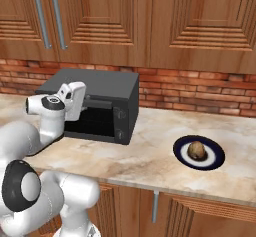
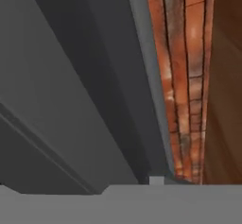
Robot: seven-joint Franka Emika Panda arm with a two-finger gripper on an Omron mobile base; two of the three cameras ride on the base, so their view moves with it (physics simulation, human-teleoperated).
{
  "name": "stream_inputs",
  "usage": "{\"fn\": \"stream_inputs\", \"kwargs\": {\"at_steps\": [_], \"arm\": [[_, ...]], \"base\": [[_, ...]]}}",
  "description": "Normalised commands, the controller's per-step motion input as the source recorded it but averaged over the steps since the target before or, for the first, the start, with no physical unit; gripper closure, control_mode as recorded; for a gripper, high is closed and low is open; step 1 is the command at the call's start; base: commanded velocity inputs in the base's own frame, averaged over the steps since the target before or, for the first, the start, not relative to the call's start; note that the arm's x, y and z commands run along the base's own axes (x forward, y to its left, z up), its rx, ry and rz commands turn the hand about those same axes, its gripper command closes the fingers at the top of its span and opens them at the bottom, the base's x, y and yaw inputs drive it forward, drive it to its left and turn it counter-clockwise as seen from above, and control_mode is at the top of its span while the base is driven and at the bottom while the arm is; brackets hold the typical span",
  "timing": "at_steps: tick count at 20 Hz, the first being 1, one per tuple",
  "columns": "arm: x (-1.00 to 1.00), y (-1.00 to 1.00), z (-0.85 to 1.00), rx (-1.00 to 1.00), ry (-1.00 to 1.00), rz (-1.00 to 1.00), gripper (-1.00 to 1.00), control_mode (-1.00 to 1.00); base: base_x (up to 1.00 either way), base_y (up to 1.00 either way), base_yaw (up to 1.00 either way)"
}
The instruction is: Open the toaster oven door. Place the bread on the top rack in the toaster oven and place the chicken drumstick on the bottom rack.
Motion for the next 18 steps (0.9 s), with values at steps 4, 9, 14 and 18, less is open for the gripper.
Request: {"fn": "stream_inputs", "kwargs": {"at_steps": [4, 9, 14, 18], "arm": [[-0.55, 0.05, -0.62, -0.05, 0.34, 0.04, 1.00, -1.00], [-1.00, 0.08, -0.45, 0.00, 0.41, 0.15, 1.00, -1.00], [-1.00, 0.01, -0.49, 0.00, 0.41, 0.17, -1.00, -1.00], [-0.97, 0.00, -0.66, -0.03, 0.42, 0.16, -1.00, -1.00]], "base": [[0.00, 0.00, 0.00], [0.00, 0.00, 0.00], [0.00, 0.00, 0.00], [0.00, 0.00, 0.00]]}}
